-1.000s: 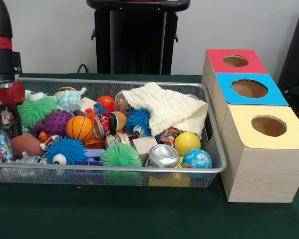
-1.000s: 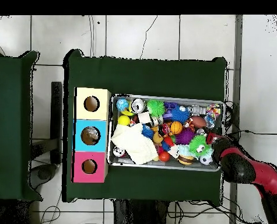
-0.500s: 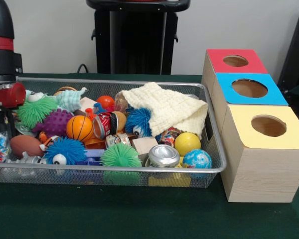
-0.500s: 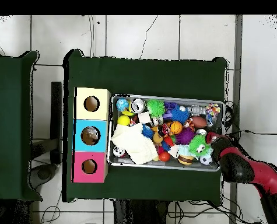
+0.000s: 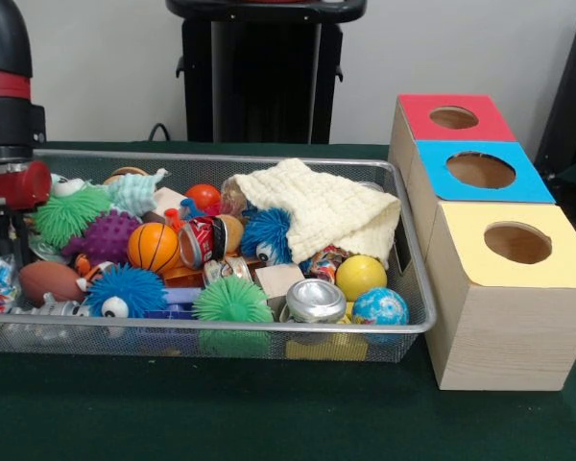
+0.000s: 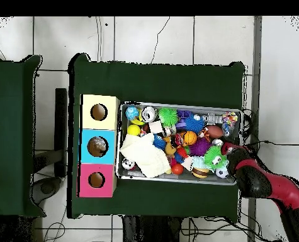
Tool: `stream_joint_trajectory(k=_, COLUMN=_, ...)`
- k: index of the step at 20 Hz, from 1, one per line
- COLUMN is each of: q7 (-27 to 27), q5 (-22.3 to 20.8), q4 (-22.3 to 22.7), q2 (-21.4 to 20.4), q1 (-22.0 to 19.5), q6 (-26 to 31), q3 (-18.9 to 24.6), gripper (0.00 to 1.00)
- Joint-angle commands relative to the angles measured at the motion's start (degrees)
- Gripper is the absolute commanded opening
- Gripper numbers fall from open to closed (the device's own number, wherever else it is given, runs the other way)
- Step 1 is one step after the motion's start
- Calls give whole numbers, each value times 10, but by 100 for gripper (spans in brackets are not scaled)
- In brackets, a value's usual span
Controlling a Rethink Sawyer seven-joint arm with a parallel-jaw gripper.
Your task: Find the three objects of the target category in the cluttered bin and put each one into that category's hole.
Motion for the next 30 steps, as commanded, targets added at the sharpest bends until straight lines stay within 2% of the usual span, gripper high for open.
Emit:
stream_joint_trajectory(k=1, q7=4, q5=-33, q4=19, q2=14, q1=32, q6=-2, q3=-59, gripper=0)
stream_joint_trajectory(k=5, q7=28, q5=-21, q4=38, q2=-10, q1=47, q6=-10, q3=-72, gripper=0)
stream_joint_trajectory(k=10, q7=81, q5=20, q4=94, q2=-91, q1=90, q6=-8, q3=-96, gripper=0)
stream_joint_trajectory(k=14, q7=110, q5=51, q4=130, q2=-134, q1=118, q6=-16, q3=-115, gripper=0)
stream_joint_trajectory(k=19, q7=123, q5=88, q4=164, q2=-179, q1=146, q6=-27, q3=-136, gripper=0)
stream_joint_trajectory(k=24, q7=119, q5=148, q4=205, q2=-241, q1=159, q6=1, q3=-132, gripper=0)
stream_joint_trajectory(k=27, q7=116, q5=165, q4=216, q2=-251, q1=169, q6=-6, q3=-142, gripper=0)
stream_joint_trajectory(k=30, q7=114, q5=170, q4=216, q2=-241, q1=181, q6=-24, q3=-158, gripper=0)
